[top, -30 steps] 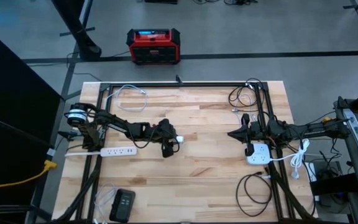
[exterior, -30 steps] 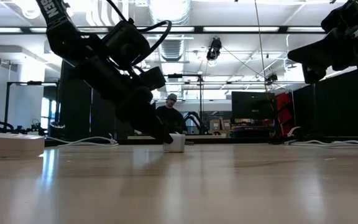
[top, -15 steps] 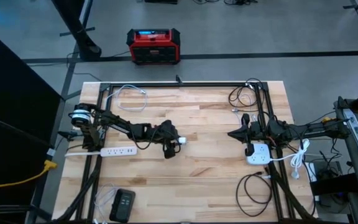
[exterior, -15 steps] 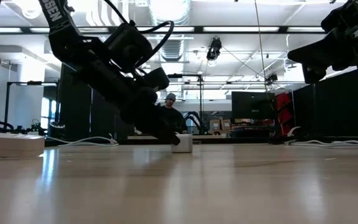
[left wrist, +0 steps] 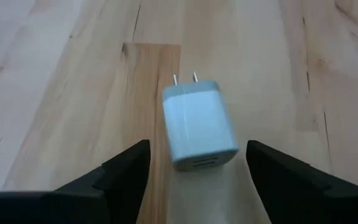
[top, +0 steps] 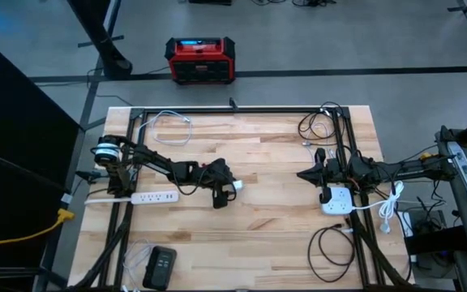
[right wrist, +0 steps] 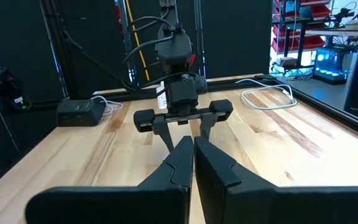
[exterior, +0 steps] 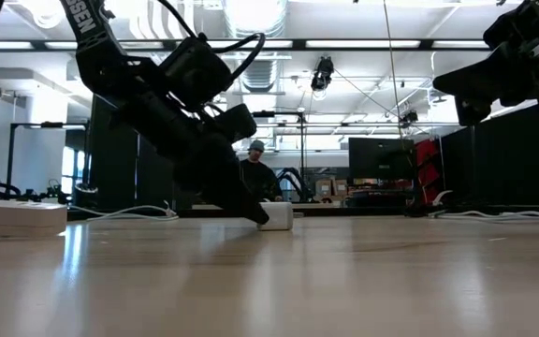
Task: Insert USB
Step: Insert the white charger adapter into the left white outlet extension
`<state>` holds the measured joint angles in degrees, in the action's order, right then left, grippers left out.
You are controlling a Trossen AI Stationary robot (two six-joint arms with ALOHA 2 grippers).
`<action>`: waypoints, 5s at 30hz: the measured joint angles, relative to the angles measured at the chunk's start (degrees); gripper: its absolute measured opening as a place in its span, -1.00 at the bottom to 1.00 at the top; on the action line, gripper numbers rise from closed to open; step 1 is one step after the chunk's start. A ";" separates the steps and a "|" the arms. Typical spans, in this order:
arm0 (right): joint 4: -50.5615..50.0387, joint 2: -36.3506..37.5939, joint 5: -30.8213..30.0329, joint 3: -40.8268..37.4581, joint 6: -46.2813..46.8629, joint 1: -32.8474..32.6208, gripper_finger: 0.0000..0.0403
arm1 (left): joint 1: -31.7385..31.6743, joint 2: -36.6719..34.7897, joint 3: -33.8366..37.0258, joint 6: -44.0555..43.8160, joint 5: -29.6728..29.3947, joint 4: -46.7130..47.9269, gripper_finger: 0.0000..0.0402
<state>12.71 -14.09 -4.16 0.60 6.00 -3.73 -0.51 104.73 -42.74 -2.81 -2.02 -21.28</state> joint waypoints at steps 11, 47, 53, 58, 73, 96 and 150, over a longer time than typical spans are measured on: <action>-0.02 0.00 0.00 0.00 0.00 -0.02 -1.00 | 0.00 0.17 0.00 -1.23 -0.02 -3.50 0.13; -0.04 0.00 0.00 0.00 -0.02 -0.02 -1.00 | 0.91 0.20 0.00 -11.73 -2.01 -2.16 0.04; -0.04 0.00 0.02 0.00 -0.02 0.00 -1.00 | 3.18 0.20 0.00 -13.35 -5.73 -1.60 0.12; -0.04 0.00 0.02 0.00 -0.09 -0.01 -1.00 | 5.25 0.24 0.00 -13.35 -12.75 -1.95 0.17; -0.02 0.00 0.04 0.00 -0.07 0.00 -1.00 | 8.27 0.24 0.00 -19.91 -20.54 -2.09 0.20; -0.46 0.02 0.06 0.00 -0.09 -0.02 -1.00 | 12.01 11.23 -7.26 -22.64 -29.06 -3.87 0.12; -0.46 0.01 0.04 0.01 -0.61 -0.01 -1.00 | 15.64 15.13 -7.06 -36.33 -45.15 -7.23 -0.26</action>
<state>12.25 -14.08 -4.12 0.61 5.39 -3.74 15.13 119.85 -49.80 -39.14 -47.17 -28.51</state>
